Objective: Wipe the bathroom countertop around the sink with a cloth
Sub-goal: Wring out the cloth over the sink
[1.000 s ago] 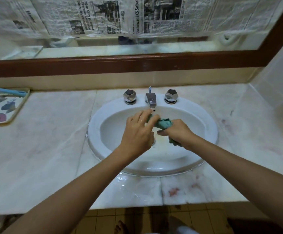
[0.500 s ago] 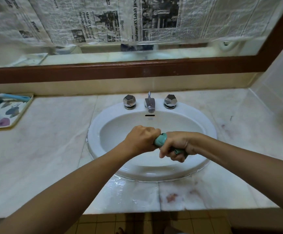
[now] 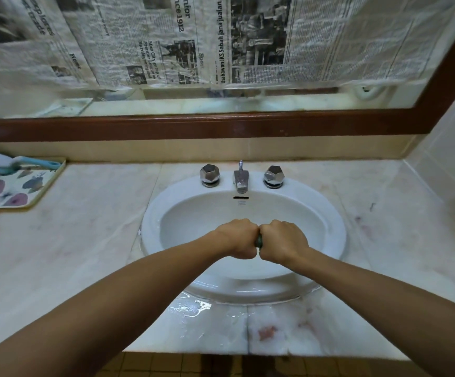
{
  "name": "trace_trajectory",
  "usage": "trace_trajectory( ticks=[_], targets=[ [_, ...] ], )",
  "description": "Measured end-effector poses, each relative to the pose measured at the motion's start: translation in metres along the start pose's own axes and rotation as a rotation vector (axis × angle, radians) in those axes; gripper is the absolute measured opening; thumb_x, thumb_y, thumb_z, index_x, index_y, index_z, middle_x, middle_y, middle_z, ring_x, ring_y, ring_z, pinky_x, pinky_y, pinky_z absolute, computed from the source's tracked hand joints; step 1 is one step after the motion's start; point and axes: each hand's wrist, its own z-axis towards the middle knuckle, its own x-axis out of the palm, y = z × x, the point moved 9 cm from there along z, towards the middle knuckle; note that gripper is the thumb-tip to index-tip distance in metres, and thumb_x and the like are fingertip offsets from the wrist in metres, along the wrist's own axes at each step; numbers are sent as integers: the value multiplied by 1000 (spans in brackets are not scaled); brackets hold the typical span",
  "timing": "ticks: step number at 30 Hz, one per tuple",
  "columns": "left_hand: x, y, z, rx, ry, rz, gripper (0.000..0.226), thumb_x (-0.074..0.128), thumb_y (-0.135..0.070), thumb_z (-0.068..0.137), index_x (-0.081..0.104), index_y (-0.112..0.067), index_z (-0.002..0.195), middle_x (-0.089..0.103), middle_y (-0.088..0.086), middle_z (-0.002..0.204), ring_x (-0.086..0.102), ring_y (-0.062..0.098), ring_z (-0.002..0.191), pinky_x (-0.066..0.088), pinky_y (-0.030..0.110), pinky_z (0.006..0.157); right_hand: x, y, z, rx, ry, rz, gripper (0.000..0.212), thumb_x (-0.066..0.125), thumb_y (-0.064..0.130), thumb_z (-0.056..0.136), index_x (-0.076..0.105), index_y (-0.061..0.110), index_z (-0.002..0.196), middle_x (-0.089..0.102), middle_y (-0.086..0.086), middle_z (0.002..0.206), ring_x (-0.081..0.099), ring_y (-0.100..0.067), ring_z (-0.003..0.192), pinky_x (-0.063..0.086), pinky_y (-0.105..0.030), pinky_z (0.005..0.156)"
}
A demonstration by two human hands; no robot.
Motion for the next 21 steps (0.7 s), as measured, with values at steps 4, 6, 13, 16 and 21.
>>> trace_trajectory(
  ticks=[4, 6, 13, 16, 21],
  targets=[
    [-5, 6, -8, 12, -213, -35, 11, 59, -19, 84, 59, -12, 92, 58, 6, 81, 57, 26, 74, 40, 30, 58, 6, -16, -2, 126, 44, 276, 6, 60, 18, 71, 57, 18, 75, 61, -3, 73, 58, -22, 63, 42, -27, 52],
    [4, 15, -18, -25, -302, -213, 19, 64, -24, 82, 56, -17, 97, 61, 4, 94, 58, 23, 83, 44, 32, 64, 17, -18, -9, 181, 141, 483, 13, 68, 24, 69, 57, 21, 75, 66, 0, 71, 63, -17, 56, 50, -29, 56],
    [69, 60, -100, -448, -598, -1259, 50, 68, -18, 88, 46, -30, 131, 50, -13, 128, 57, 7, 106, 45, 15, 82, 44, 13, -34, 148, 278, 813, 20, 64, 28, 85, 45, 24, 91, 57, 2, 87, 60, -15, 70, 47, -25, 60],
    [91, 54, -125, -529, -534, -1675, 30, 65, -32, 92, 58, -27, 120, 66, 0, 121, 68, 11, 99, 52, 22, 82, 42, 42, -38, 58, 140, 713, 29, 65, 23, 87, 48, 16, 110, 43, -1, 106, 50, -16, 83, 41, -26, 73],
    [92, 59, -143, -503, -544, -1791, 32, 50, -32, 99, 57, -15, 125, 70, 7, 114, 69, 8, 92, 54, 19, 72, 37, 115, -50, -134, 15, 727, 31, 66, 14, 84, 56, 14, 114, 32, 0, 102, 37, -15, 97, 30, -18, 75]
  ],
)
